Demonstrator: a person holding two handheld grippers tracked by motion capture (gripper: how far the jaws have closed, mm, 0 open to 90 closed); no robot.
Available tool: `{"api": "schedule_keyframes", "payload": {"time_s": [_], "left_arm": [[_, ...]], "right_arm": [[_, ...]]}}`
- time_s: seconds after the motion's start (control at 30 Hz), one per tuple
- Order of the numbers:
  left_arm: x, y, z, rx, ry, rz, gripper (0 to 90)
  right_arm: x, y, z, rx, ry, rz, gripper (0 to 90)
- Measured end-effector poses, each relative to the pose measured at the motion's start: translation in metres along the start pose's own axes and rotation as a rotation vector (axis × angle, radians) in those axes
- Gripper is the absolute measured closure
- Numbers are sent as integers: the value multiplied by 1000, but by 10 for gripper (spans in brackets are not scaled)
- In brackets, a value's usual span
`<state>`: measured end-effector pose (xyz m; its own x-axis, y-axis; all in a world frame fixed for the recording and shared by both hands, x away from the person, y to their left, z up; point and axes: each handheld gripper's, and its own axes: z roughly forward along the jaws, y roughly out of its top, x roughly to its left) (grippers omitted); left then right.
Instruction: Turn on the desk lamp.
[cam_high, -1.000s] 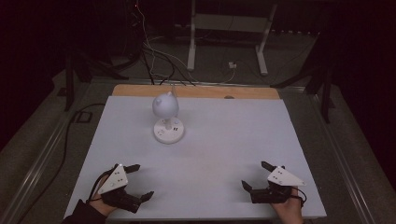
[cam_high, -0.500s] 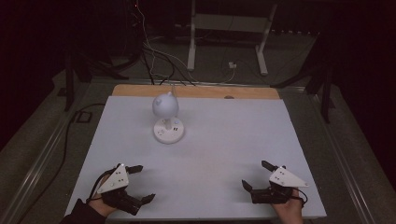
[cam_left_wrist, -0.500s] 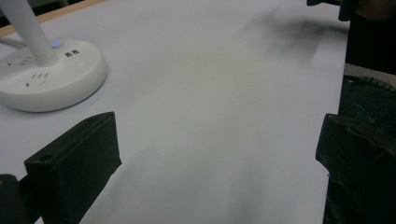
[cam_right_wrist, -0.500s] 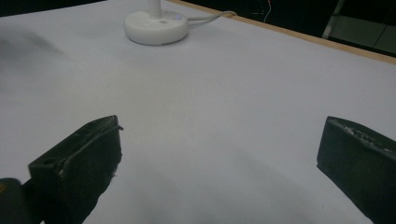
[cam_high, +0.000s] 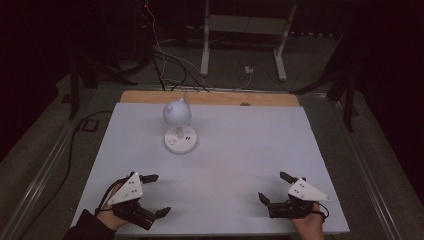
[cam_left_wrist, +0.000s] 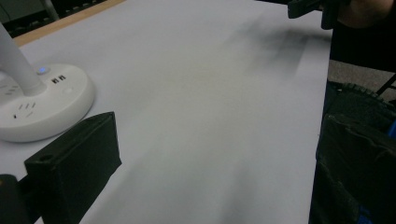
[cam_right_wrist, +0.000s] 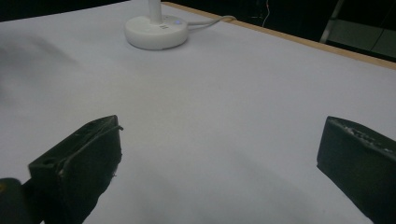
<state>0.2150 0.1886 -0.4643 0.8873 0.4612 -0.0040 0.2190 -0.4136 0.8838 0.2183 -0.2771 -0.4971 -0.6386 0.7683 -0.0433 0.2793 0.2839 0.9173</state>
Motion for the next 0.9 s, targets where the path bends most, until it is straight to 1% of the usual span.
{"api": "schedule_keyframes", "payload": {"time_s": [0.07, 0.17, 0.23, 0.4, 0.6, 0.67, 0.77, 0.8, 0.9], "left_arm": [[1, 4, 0, -7, -1, -9, 3], [2, 6, 1, -11, 1, -7, 3], [4, 9, 1, -17, -5, -28, 3], [6, 14, 3, -20, -8, -37, 3], [10, 24, 6, -30, -7, -34, 3], [10, 25, 6, -29, -8, -35, 3], [12, 30, 9, -29, -9, -28, 3], [13, 33, 12, -33, -11, -30, 3], [14, 36, 14, -36, -16, -30, 3]], "right_arm": [[0, 0, 0, -1, -5, -1, 0], [0, 0, 0, 0, -4, -3, 0], [0, 0, 0, 0, -1, 4, 0], [0, 0, 0, -1, -1, 1, 0], [0, 0, -1, -2, -3, -1, 0], [0, 0, -1, -1, -3, 2, 0], [0, 0, -1, -2, -2, -2, 0], [0, 0, -1, -3, -3, -2, 0], [0, 0, -1, -1, -1, -3, 0]]}}
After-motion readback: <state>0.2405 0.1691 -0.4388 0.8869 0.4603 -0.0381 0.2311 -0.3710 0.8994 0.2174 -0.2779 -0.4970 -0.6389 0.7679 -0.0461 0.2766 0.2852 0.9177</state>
